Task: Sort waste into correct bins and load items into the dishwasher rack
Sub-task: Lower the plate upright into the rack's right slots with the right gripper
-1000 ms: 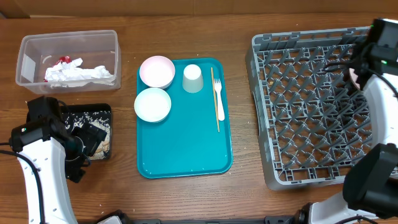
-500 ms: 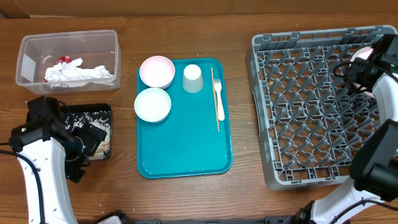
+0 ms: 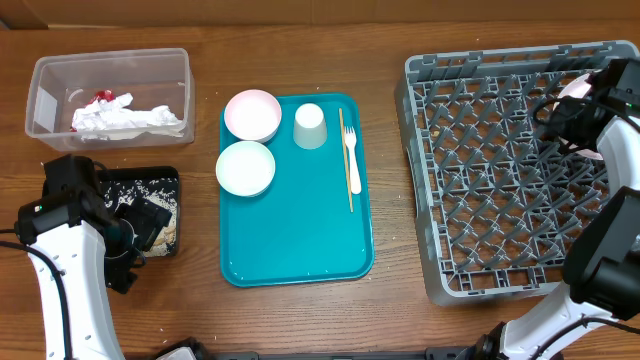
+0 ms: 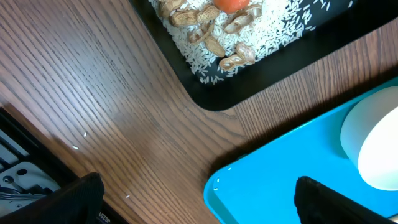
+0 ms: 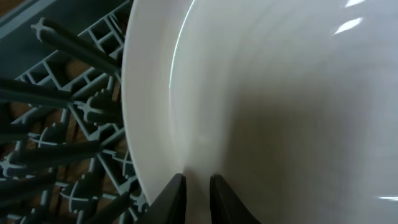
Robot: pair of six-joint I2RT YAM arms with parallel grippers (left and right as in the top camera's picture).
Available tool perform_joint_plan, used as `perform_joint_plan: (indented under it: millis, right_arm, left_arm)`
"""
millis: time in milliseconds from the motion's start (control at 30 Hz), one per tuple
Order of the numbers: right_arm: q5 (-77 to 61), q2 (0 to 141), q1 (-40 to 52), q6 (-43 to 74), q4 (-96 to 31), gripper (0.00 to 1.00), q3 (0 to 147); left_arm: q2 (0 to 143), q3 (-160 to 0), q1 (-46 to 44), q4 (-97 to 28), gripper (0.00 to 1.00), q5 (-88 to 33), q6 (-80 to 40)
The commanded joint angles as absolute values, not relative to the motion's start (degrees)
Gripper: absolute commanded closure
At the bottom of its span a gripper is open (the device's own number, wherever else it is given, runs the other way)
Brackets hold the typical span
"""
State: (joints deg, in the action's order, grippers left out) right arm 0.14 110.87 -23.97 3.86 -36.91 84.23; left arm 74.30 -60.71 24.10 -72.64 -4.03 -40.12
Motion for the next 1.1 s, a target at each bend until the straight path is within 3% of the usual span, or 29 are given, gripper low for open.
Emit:
perform_joint_plan:
  millis: [0, 533, 1067]
  right_arm:
    - [-0.34, 111.68, -24.12, 6.28, -37.85, 0.83, 84.58]
    - [-2.94, 111.70, -23.35, 11.05, -37.82, 0.84, 81.41]
    - [-2.00, 111.70, -16.01, 12.86, -39.16, 0.83, 81.41]
  left_arm:
    - [74.37, -60.58, 24.14, -72.58, 0.00, -4.05, -39.40]
    - [74.37, -60.58, 24.14, -72.58, 0.00, -4.05, -39.40]
    - [74.37, -60.58, 24.14, -72.58, 0.00, -4.05, -39.40]
